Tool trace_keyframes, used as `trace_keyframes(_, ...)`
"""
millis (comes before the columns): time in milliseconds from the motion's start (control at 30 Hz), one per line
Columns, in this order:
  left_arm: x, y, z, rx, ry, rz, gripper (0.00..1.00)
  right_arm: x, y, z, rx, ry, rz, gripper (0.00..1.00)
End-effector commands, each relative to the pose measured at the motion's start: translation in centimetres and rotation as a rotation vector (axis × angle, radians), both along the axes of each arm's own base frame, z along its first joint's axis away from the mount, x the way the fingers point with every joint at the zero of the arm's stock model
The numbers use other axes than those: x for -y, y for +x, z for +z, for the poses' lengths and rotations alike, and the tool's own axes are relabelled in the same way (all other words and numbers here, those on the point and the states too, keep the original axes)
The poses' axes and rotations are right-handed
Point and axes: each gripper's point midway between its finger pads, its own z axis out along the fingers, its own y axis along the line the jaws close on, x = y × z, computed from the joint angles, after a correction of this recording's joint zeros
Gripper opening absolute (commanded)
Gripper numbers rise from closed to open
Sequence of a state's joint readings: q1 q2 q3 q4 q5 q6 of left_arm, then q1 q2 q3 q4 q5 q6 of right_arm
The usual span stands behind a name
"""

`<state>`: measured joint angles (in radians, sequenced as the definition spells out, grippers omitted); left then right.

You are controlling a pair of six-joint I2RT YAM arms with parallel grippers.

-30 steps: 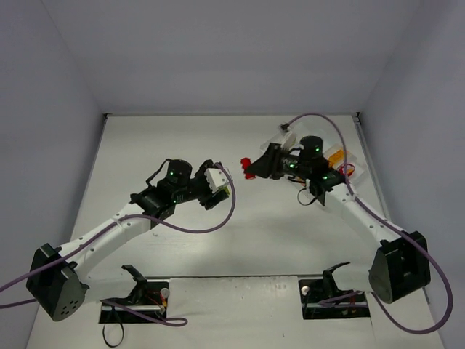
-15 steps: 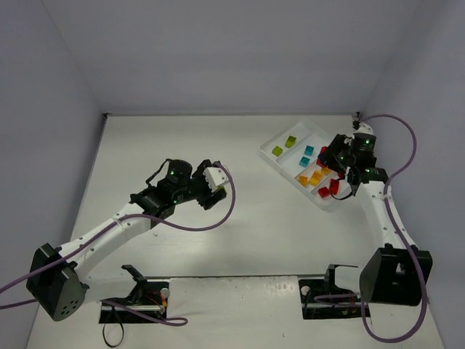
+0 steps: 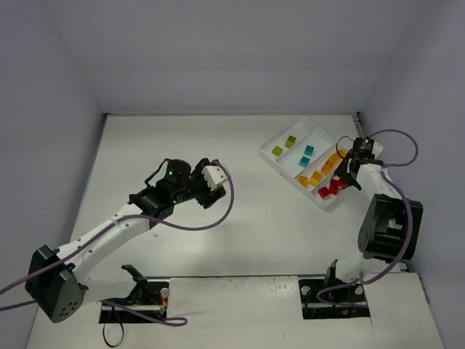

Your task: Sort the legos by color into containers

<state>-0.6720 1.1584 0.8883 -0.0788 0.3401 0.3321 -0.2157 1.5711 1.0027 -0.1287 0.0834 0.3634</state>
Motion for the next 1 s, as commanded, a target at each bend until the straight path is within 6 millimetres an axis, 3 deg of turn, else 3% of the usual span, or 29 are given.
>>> trace_keyframes(0, 0.4, 0.7, 5.2, 0.110, -0.097, 0.000, 0.04, 1.4, 1.7, 2.1, 0.059, -0.056, -0.032, 0.47)
trace_keyframes(167, 0.6, 0.6, 5.2, 0.110, -0.100, -0.010, 0.04, 0.8, 1.9, 3.3, 0.096, -0.039, 0.001, 0.74)
trace_keyframes(233, 0.6, 0.5, 5.1, 0.106, -0.098, -0.014, 0.04, 0.6, 1.8, 4.1, 0.117, -0.039, 0.004, 0.76)
trace_keyframes(367, 0.8, 0.1, 5.2, 0.118, -0.102, -0.046, 0.05, -3.3, 2.0, 6.7, 0.220, 0.066, 0.137, 0.76)
trace_keyframes(400, 0.9, -0.2, 5.3, 0.127, -0.106, -0.066, 0.07, -6.2, 2.2, 8.5, 0.281, 0.123, 0.234, 0.76)
trace_keyframes(467, 0.9, -0.5, 5.3, 0.132, -0.104, -0.078, 0.08, -9.6, 2.0, 10.1, 0.335, 0.189, 0.346, 0.75)
trace_keyframes(500, 0.9, -0.7, 5.3, 0.134, -0.105, -0.086, 0.08, -13.4, 1.4, 11.7, 0.382, 0.261, 0.462, 0.74)
trace_keyframes(567, 1.1, -0.9, 5.7, 0.152, -0.119, -0.106, 0.09, -17.0, 0.6, 13.4, 0.428, 0.344, 0.576, 0.73)
trace_keyframes(633, 1.4, -1.1, 6.2, 0.169, -0.135, -0.124, 0.09, -22.6, -1.3, 15.6, 0.481, 0.480, 0.728, 0.72)
trace_keyframes(667, 1.4, -1.3, 6.3, 0.174, -0.136, -0.131, 0.09, -24.2, -1.8, 17.1, 0.530, 0.510, 0.785, 0.72)
trace_keyframes(733, 1.5, -1.4, 6.2, 0.175, -0.137, -0.141, 0.09, -28.3, -3.9, 18.2, 0.531, 0.613, 0.886, 0.72)
trace_keyframes(833, 1.6, -1.6, 6.4, 0.181, -0.141, -0.154, 0.09, -33.0, -6.5, 19.9, 0.542, 0.697, 1.025, 0.74)
trace_keyframes(967, 1.6, -1.8, 6.5, 0.187, -0.147, -0.161, 0.09, -37.0, -8.6, 20.5, 0.536, 0.755, 1.123, 0.79)
